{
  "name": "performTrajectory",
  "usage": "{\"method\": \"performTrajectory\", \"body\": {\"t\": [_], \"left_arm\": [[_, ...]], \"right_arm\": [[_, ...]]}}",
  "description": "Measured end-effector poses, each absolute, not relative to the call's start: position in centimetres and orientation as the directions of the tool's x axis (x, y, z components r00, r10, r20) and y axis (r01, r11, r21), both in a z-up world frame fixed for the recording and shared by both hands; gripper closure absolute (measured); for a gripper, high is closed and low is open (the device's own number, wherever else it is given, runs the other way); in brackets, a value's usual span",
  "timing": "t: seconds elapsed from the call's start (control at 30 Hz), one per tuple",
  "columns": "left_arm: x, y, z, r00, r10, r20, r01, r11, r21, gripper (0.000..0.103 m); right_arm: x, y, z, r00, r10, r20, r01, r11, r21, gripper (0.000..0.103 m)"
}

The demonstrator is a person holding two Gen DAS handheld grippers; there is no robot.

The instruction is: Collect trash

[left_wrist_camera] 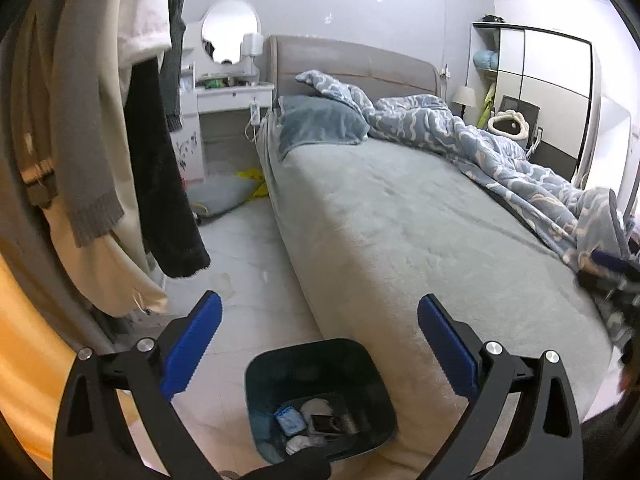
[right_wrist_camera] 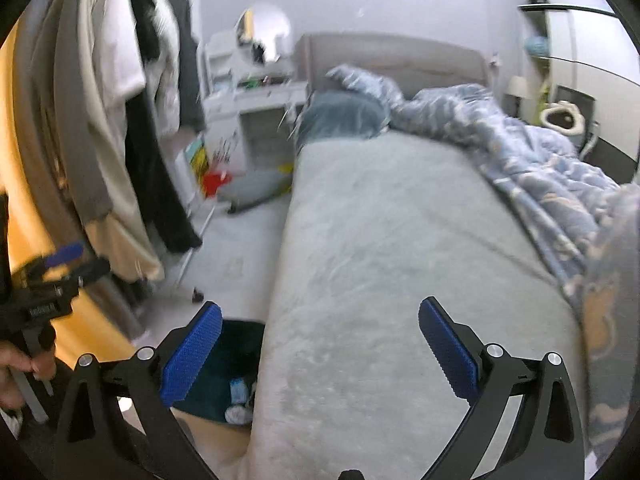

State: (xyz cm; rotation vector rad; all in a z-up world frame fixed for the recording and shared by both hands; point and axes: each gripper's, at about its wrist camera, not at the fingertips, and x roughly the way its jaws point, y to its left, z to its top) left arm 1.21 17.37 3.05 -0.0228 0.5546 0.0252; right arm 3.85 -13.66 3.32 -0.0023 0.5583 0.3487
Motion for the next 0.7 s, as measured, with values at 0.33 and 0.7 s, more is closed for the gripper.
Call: {"method": "performTrajectory", "body": {"t": [0.33,0.7], "left_arm": [[-1.9,16.7,2.7,0.855,-0.012,-0.519,-0.022,0.998,-0.060,0.003],[-3.3,15.1,2.1,0.870,-0.003,-0.493,0.009,1.000,0.009,0.003]], "right_arm": [[-0.9,-18.8,4.7,0.855,0.208,-0.476,-0.224,0.974,0.025,0.003],[-3.0,-21.5,3.5,0.861,0.239,-0.450,-0.221,0.971,0.095,0.003]]}}
